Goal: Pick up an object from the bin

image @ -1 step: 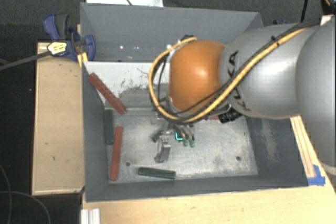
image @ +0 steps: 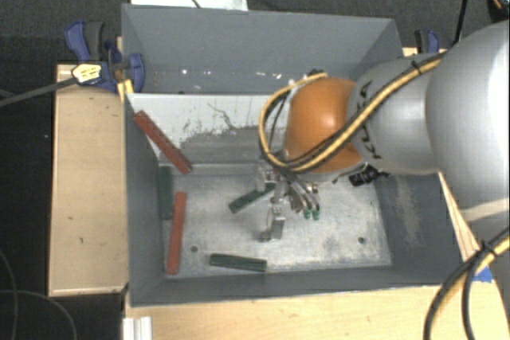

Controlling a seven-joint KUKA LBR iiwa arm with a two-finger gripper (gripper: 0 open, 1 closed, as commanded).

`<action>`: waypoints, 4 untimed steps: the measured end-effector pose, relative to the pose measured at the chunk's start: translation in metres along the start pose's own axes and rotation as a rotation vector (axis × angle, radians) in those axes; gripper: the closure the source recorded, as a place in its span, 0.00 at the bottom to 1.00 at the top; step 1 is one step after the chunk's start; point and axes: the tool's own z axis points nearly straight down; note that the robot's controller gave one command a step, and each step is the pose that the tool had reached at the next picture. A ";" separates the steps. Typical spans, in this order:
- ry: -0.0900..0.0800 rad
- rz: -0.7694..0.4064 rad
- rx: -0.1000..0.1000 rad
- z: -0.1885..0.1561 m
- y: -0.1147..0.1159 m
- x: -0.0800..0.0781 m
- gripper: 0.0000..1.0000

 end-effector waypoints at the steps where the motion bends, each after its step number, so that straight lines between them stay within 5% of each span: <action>1: -0.008 0.000 -0.003 -0.006 0.004 -0.002 1.00; 2: -0.008 0.005 -0.004 -0.006 0.004 -0.002 1.00; 3: -0.009 -0.012 -0.006 -0.006 0.053 -0.015 1.00; 4: -0.004 -0.011 -0.005 -0.005 0.091 0.017 1.00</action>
Offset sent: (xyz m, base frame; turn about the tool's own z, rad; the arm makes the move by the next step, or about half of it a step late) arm 0.0000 0.0000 0.0000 0.0000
